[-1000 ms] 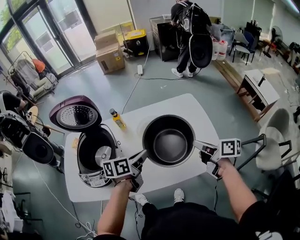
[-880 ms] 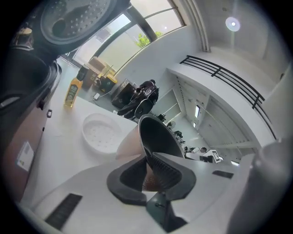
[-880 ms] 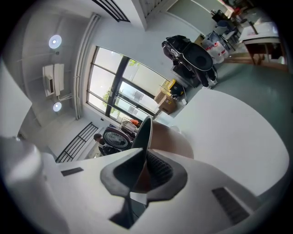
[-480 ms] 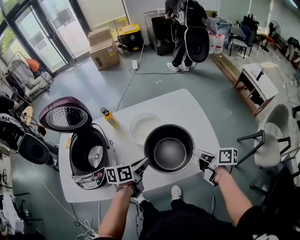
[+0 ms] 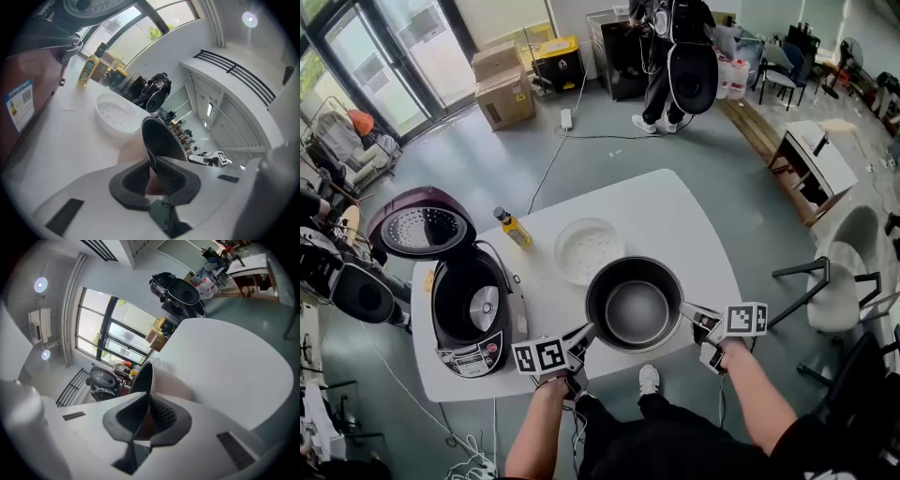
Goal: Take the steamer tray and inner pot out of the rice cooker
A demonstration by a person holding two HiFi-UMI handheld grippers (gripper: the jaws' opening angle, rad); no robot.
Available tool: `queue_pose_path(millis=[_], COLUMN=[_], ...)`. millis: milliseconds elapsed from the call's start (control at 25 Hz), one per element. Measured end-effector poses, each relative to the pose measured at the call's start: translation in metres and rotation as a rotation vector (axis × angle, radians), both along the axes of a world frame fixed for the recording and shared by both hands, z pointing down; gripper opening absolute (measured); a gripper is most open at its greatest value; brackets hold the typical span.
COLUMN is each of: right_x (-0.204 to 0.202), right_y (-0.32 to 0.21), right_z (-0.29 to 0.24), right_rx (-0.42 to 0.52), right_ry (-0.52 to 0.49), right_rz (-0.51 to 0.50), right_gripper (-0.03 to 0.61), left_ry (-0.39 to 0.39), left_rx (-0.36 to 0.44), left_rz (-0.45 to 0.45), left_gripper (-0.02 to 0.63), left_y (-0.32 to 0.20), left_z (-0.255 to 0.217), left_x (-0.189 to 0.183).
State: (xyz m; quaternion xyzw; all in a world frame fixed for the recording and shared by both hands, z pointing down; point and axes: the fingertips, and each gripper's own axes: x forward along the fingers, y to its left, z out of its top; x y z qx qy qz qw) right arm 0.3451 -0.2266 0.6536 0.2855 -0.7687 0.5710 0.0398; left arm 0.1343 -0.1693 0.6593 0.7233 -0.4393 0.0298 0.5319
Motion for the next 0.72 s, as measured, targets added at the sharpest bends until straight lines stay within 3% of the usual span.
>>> queue_pose_path(millis=[200, 360, 520, 600, 720], right_x=[-0.002, 0.000, 0.013, 0.017, 0.007], right_y=[-0.002, -0.005, -0.016, -0.025, -0.035], right_z=[0.012, 0.012, -0.008, -0.025, -0.059], right_rx=[0.019, 0.089, 0.189, 0.272, 0.409], right_ry=[0.071, 0.158, 0.256, 0.312, 0.376], right_rz=[-0.011, -0.009, 0.034, 0.053, 0.045], right_gripper=[0.025, 0.033, 0.134, 0.183, 0.260], left_ry=[-0.028, -0.081, -0.180, -0.229, -0.338], left_rx=[0.033, 0.043, 0.085, 0.133, 0.230], left_rz=[-0.011, -0.043, -0.098, -0.125, -0.155], left_gripper=[0.045, 0.061, 0.181, 0.214, 0.328], left_y=[-0.006, -0.009, -0.012, -0.017, -0.028], left_z=[0.005, 0.005, -0.012, -0.029, -0.062], left_x=[-0.003, -0.007, -0.026, -0.037, -0.050])
